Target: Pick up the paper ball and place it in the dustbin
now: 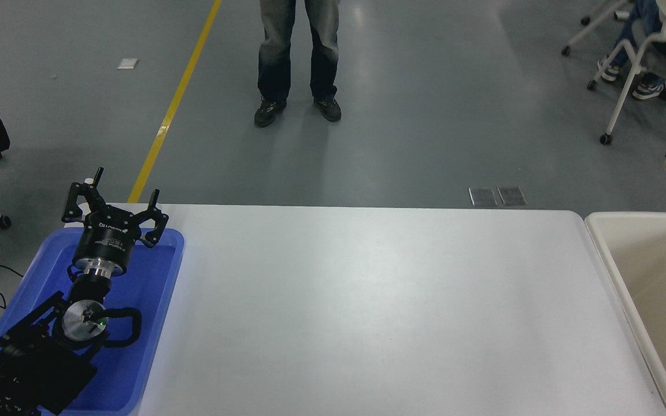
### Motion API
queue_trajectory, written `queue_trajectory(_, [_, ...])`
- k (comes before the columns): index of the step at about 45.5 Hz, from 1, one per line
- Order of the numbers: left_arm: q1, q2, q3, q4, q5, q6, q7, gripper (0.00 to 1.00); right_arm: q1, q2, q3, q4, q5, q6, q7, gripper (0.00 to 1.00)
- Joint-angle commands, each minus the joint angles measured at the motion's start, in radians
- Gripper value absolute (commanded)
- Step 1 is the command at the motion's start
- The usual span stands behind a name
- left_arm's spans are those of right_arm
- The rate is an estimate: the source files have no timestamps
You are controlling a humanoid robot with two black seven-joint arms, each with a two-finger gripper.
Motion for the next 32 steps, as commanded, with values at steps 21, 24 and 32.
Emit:
queue_trajectory(21, [0.000, 0.000, 0.000, 0.000, 0.001, 0.001, 0.000, 1.00, -0.523, 0.111, 0.171, -0.281, 0.100, -0.188, -0.012, 0.00])
queue_trajectory(24, [0.000, 0.000, 0.000, 0.000, 0.001, 0.001, 0.000, 1.00, -0.552, 0.126, 0.181, -0.292, 0.107, -0.198, -0.012, 0.00])
queue_trajectory(32, [0.000, 0.000, 0.000, 0.000, 0.001, 0.001, 0.000, 1.00, -0.591, 0.138, 0.206, -0.292, 0.109, -0.223, -0.014, 0.00])
